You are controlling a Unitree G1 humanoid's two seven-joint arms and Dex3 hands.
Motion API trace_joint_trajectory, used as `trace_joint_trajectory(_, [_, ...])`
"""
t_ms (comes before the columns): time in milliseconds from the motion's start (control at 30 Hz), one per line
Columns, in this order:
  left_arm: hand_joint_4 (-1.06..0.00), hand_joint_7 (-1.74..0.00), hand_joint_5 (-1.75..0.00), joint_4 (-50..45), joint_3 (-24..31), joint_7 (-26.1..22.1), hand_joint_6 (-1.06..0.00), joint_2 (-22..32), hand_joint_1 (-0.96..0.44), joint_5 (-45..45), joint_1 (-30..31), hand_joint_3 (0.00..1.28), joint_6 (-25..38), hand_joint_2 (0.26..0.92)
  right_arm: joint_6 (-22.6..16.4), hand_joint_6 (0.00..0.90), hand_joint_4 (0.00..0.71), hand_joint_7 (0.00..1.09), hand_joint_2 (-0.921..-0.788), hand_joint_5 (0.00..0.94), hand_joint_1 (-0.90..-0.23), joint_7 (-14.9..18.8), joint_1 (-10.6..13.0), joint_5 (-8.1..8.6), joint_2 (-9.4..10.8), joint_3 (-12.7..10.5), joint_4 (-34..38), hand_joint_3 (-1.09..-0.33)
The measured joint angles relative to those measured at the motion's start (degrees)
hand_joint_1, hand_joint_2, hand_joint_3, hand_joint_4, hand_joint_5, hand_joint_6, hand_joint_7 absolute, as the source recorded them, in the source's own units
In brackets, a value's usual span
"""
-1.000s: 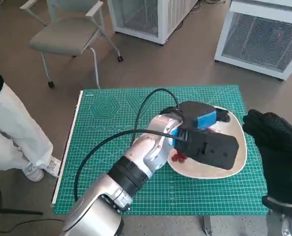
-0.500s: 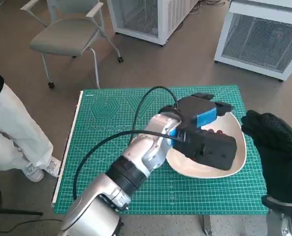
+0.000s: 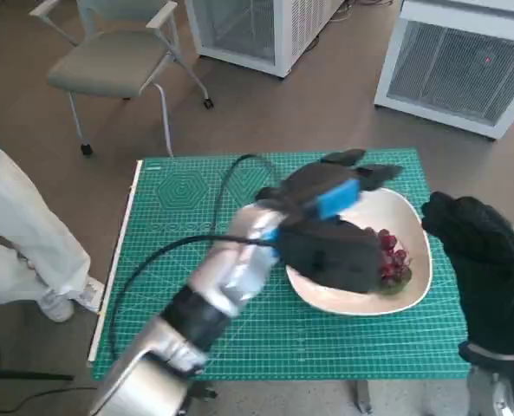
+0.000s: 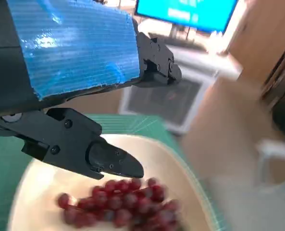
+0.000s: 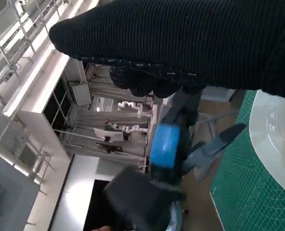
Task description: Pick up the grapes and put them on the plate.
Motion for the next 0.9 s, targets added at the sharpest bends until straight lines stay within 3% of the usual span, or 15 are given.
trace_joint_trajectory(167, [-0.20,-0.03,-0.02,-1.20,7.24,-1.80,-0.33,-0.65,-0.27,-11.57,5.58,0.01,-4.83,0.884,-0.19,0.261,0.439,0.98,-0.921,0.832,-0.323,0.14,-0.21,0.00,0.02,0.01,0.06,-0.601])
trace_joint_trajectory(467, [-0.18,0.00,0.00,-3.33,19.19,-10.08,-0.28,-0.68,-0.26,-31.90,17.34,0.00,-12.12,0.882,-0.61,0.260,0.439,0.98,-0.921,0.832,-0.324,0.42,-0.81,0.01,0.21,0.35,0.14,-0.600])
trace_joint_trajectory(667, [-0.18,0.00,0.00,-3.71,23.71,-15.83,-0.24,1.95,-0.32,-38.48,22.93,0.05,-13.11,0.913,-0.63,0.259,0.440,0.98,-0.921,0.831,-0.326,0.44,-0.79,0.14,0.20,0.24,0.22,-0.598])
trace_joint_trajectory(900, [-0.20,0.00,-0.01,-3.74,26.83,-20.25,-0.24,4.37,-0.38,-43.10,25.43,0.13,-12.24,0.920,-0.65,0.260,0.442,0.98,-0.921,0.829,-0.329,0.54,-0.94,0.27,0.19,0.19,0.56,-0.596])
